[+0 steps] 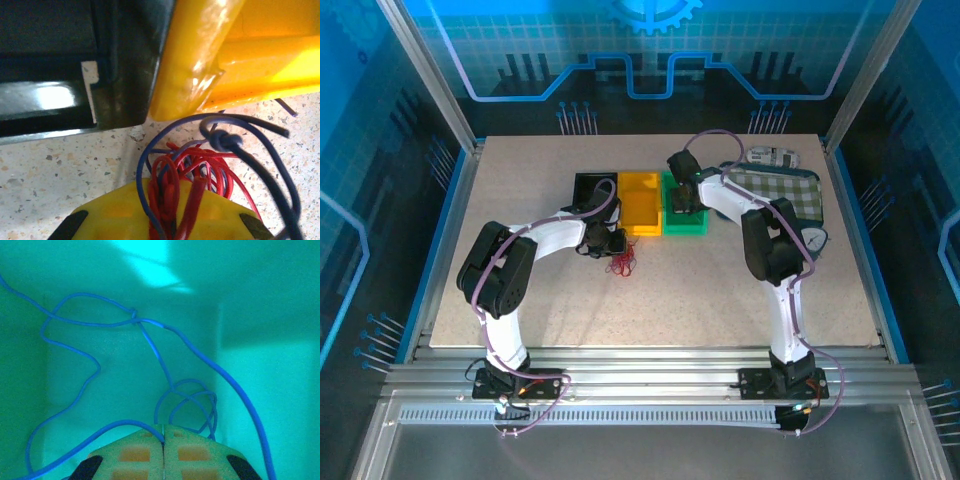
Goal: Untangle the cables
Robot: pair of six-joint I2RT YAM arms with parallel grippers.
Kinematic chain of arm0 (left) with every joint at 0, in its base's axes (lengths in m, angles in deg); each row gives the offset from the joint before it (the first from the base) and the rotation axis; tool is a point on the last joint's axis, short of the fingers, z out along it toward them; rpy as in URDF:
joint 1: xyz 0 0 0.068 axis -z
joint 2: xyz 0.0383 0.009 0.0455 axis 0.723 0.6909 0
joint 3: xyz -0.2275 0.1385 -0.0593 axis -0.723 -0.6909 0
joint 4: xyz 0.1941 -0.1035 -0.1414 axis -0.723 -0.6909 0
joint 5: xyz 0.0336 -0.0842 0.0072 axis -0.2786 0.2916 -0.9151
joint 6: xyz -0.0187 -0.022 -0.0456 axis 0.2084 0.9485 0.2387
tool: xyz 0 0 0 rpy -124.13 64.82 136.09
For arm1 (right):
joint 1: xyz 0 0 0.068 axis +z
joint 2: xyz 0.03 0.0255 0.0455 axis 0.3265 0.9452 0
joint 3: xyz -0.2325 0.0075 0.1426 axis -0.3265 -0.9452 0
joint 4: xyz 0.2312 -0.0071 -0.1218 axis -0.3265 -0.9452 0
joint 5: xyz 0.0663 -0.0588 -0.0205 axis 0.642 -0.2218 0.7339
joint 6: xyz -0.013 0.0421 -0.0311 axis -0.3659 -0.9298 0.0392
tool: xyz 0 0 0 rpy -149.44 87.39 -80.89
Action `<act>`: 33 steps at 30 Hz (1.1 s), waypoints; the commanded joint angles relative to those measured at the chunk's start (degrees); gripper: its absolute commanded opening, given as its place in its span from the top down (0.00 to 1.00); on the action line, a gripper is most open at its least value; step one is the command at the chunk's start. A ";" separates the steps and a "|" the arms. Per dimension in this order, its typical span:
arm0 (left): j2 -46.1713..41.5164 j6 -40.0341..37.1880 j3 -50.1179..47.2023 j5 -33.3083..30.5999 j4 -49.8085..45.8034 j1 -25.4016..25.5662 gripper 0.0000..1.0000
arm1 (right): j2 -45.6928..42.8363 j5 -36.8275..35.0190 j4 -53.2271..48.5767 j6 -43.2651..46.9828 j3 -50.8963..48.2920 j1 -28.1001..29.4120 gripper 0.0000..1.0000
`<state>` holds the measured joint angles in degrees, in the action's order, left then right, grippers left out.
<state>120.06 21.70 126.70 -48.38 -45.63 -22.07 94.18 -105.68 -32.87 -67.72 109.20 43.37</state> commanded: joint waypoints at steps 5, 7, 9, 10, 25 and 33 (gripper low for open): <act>-0.04 -1.69 0.93 -2.51 -0.69 0.12 1.00 | 0.35 1.90 -1.09 -1.40 -1.38 -0.07 0.92; 0.05 -1.71 0.93 -2.59 -0.78 0.13 1.00 | 0.16 2.69 -0.85 -1.18 -1.31 0.01 0.90; -0.03 -1.69 0.93 -2.68 -0.83 0.13 1.00 | -0.91 3.37 0.28 -0.60 -1.78 0.02 0.85; -0.03 -1.62 0.93 -2.77 -0.76 0.12 1.00 | -1.90 3.38 1.21 -0.29 -2.25 0.11 0.80; 0.23 -1.01 1.11 -3.21 0.09 0.12 1.00 | -11.10 0.97 6.02 2.26 -4.22 0.38 0.69; 0.14 -1.36 1.02 -3.14 0.16 0.12 1.00 | -13.93 -2.13 7.34 1.53 -7.59 0.37 0.68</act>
<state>120.06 21.73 126.81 -49.43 -45.59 -22.07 83.41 -105.22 -26.58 -66.08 103.12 43.50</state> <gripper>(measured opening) 0.072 0.319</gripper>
